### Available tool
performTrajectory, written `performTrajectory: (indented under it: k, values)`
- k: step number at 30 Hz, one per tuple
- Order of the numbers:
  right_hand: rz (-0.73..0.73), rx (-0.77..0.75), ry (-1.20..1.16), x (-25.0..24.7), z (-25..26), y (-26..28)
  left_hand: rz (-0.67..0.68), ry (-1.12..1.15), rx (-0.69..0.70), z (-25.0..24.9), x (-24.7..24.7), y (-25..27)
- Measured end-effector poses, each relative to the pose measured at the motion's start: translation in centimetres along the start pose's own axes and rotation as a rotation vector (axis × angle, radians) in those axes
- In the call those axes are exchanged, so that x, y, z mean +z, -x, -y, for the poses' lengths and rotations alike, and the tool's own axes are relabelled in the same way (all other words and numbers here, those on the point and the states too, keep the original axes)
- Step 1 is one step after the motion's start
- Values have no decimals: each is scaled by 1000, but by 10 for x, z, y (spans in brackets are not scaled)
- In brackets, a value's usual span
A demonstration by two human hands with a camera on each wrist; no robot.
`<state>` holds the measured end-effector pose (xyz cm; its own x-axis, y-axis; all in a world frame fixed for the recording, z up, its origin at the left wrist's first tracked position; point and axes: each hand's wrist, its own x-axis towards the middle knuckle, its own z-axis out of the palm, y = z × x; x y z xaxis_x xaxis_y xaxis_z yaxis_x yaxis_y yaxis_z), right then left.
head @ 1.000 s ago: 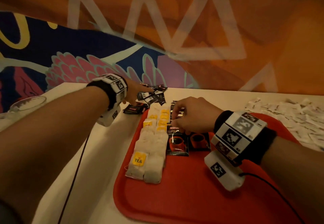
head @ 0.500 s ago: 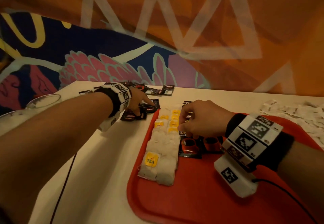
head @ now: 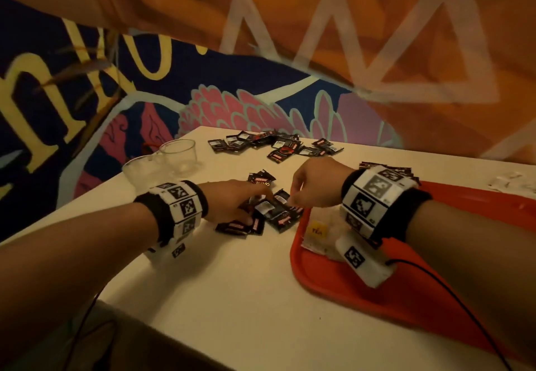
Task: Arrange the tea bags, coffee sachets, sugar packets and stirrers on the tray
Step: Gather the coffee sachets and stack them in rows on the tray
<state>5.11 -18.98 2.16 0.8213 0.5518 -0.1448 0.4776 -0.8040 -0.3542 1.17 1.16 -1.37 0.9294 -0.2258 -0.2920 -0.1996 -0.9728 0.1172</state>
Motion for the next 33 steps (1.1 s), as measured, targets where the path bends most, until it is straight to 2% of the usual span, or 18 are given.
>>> performTrajectory:
  k: [6, 7, 9, 11, 13, 26, 30, 33]
  values:
    - [9, 23, 167, 22, 22, -24, -164, 14, -14, 17, 6, 24]
    - [35, 28, 211, 26, 24, -28, -149, 2, -48, 20, 4, 23]
    - [98, 38, 289, 34, 28, -34, -37, -14, -115, 20, 0, 23]
    - [136, 36, 346, 40, 29, -40, 64, -26, -113, 15, 1, 20]
    - [146, 31, 371, 44, 28, -42, 78, -13, -96, 12, 3, 16]
    - [97, 88, 281, 52, 37, -43, -47, 79, -175, 14, 13, 22]
    - [103, 106, 214, 53, 43, -42, -56, 173, -214, 9, 14, 22]
    - [100, 99, 163, 52, 46, -40, -99, 347, -259, 9, 14, 23]
